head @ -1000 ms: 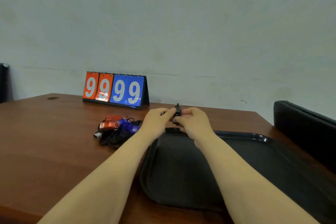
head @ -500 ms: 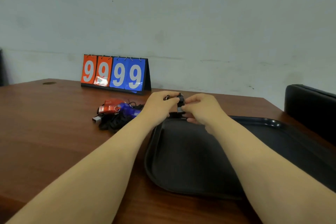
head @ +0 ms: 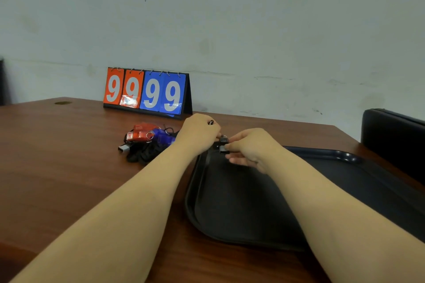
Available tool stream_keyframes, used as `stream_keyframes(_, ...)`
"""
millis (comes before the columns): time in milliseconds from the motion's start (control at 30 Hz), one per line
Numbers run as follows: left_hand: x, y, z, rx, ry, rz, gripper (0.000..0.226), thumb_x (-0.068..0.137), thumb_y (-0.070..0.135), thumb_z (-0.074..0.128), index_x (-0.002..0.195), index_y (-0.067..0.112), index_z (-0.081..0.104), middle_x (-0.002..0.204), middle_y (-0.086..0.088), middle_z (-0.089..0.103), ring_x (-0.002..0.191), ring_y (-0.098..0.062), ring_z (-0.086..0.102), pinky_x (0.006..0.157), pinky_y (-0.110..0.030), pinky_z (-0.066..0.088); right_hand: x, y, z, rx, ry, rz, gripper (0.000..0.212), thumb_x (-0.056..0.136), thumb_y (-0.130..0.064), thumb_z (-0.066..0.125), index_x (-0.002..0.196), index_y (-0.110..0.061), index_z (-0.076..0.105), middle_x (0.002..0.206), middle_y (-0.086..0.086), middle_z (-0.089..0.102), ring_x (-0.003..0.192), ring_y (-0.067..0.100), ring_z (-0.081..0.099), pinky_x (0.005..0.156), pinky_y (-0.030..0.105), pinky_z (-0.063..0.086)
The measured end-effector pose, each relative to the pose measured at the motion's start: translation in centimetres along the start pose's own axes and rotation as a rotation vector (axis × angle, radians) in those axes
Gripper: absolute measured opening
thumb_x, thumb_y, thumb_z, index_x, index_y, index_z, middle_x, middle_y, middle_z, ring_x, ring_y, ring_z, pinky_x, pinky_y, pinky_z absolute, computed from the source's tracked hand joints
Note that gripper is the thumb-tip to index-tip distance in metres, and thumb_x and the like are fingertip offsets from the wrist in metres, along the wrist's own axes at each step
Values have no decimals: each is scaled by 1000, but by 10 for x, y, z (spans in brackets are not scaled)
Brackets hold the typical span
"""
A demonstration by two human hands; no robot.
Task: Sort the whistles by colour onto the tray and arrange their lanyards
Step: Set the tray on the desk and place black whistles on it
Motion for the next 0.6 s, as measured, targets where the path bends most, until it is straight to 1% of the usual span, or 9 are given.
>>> stream_keyframes(100,-1,-2,-1,51,-37,-5,22,88,17,50,87,10,71,81,1,72,84,-13,65,80,-32,52,-1,-2,0,-41,-42,125,24,93,-6,58,117,-1,59,77,11,61,66,15,60,72,27,54)
stream_keyframes(167,-1,-3,-2,85,-27,-21,22,84,17,52,84,7,71,79,-4,72,83,-19,67,83,-41,53,0,-3,1,-72,-44,187,32,97,-9,52,127,-2,54,76,9,58,65,14,60,66,24,55)
stream_keyframes(200,0,-4,-2,92,-21,-40,21,83,17,52,83,6,70,77,-5,72,81,-20,68,83,-42,53,1,-4,1,-71,-51,204,34,99,-9,49,131,-1,51,78,8,57,65,15,59,59,22,55)
stream_keyframes(267,0,-3,-4,98,-27,-92,17,83,15,52,79,6,66,69,-2,72,78,-17,67,80,-39,53,2,-3,2,-58,-55,215,36,100,-9,45,133,3,48,95,10,62,67,18,59,41,20,51)
stream_keyframes(333,0,-2,-5,121,-65,-134,15,83,13,50,72,8,58,66,-1,71,74,-13,65,75,-34,52,4,-2,1,-55,-43,205,36,100,-10,45,133,4,48,117,13,61,65,18,58,35,20,48)
stream_keyframes(367,-1,0,-5,139,-93,-140,16,83,12,51,68,9,55,68,-2,72,74,-14,65,74,-34,52,4,-1,0,-54,-45,194,36,100,-10,45,132,5,48,115,14,61,63,17,57,34,20,47)
stream_keyframes(433,-2,2,-4,169,-135,-135,16,81,12,53,65,10,54,75,-6,73,75,-18,66,76,-36,53,4,-1,-1,-63,-54,181,32,100,-10,46,128,5,51,92,11,61,61,15,56,36,19,48)
stream_keyframes(500,-3,4,-4,172,-148,-129,15,78,11,53,64,8,55,78,-9,74,66,-19,62,73,-37,52,5,-1,-2,-73,-55,159,25,99,-11,48,119,2,55,76,8,56,61,14,57,39,18,49)
stream_keyframes(600,-5,5,-4,194,-149,-114,13,79,11,54,69,5,60,82,-11,73,66,-23,59,74,-39,54,6,0,-2,-115,-43,132,10,98,-13,51,92,-6,56,77,5,58,60,11,58,40,16,49)
Point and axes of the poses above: each hand's wrist, its own x-axis towards the middle knuckle, its own z-axis out of the palm, y = z × x, the point moved 1 cm from there along x, towards the middle knuckle
